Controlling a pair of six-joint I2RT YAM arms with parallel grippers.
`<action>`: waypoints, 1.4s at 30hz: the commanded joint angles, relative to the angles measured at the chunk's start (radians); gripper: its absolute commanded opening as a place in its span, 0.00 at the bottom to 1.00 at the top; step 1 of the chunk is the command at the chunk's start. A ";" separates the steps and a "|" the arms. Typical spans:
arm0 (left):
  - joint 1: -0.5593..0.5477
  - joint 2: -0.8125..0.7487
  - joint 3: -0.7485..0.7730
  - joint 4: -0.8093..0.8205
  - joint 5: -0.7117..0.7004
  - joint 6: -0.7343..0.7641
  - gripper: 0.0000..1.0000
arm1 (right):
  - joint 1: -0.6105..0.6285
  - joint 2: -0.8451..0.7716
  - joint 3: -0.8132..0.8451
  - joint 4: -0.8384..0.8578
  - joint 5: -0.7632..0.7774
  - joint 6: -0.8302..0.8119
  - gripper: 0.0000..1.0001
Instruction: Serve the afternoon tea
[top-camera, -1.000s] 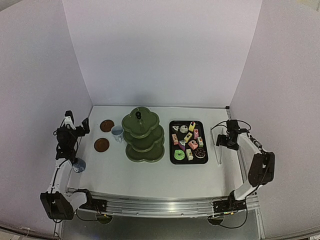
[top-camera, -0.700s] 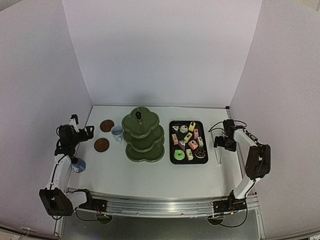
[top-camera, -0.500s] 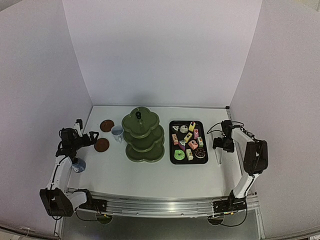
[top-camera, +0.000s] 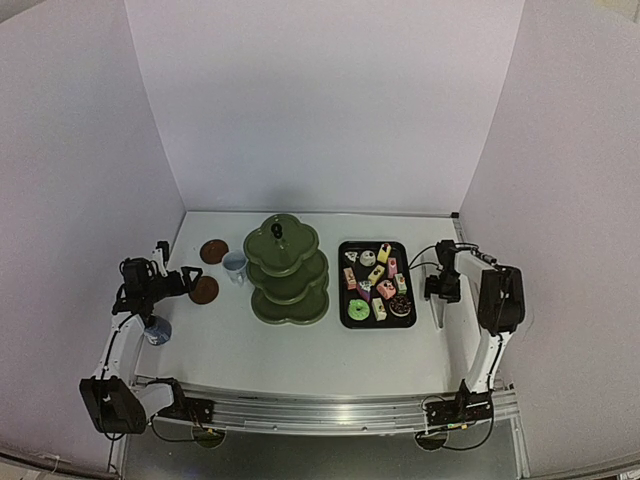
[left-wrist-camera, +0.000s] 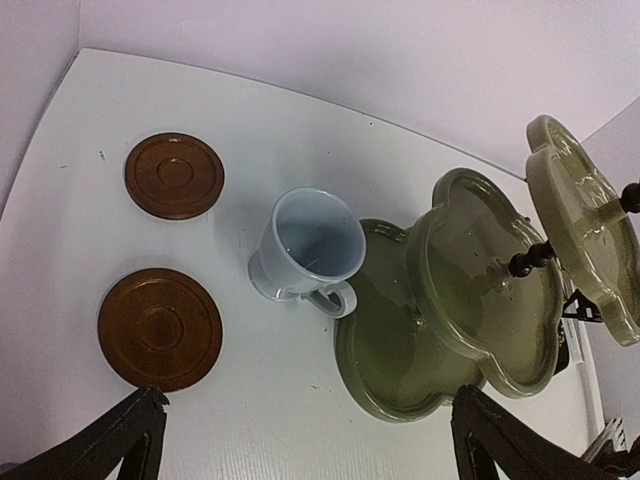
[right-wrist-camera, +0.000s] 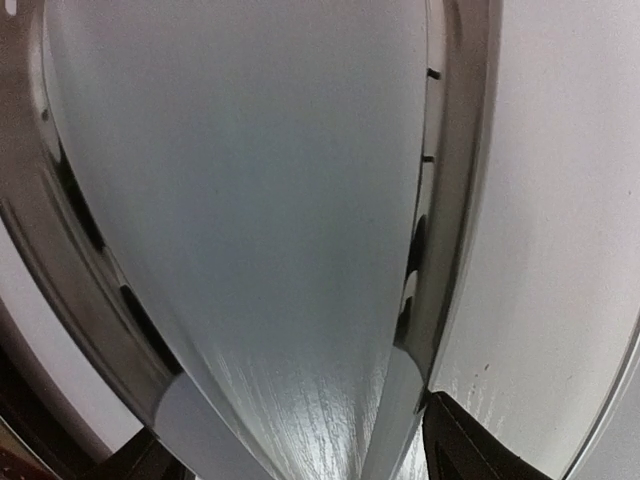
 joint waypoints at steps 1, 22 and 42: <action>0.003 -0.012 -0.001 0.030 0.023 0.012 1.00 | 0.002 0.038 0.028 0.035 0.012 -0.003 0.69; 0.003 0.008 0.006 0.070 0.015 0.061 1.00 | 0.001 -0.050 -0.107 0.042 -0.016 0.062 0.63; 0.004 0.010 0.010 0.083 0.020 0.068 1.00 | 0.006 -0.118 -0.174 0.043 -0.047 0.103 0.43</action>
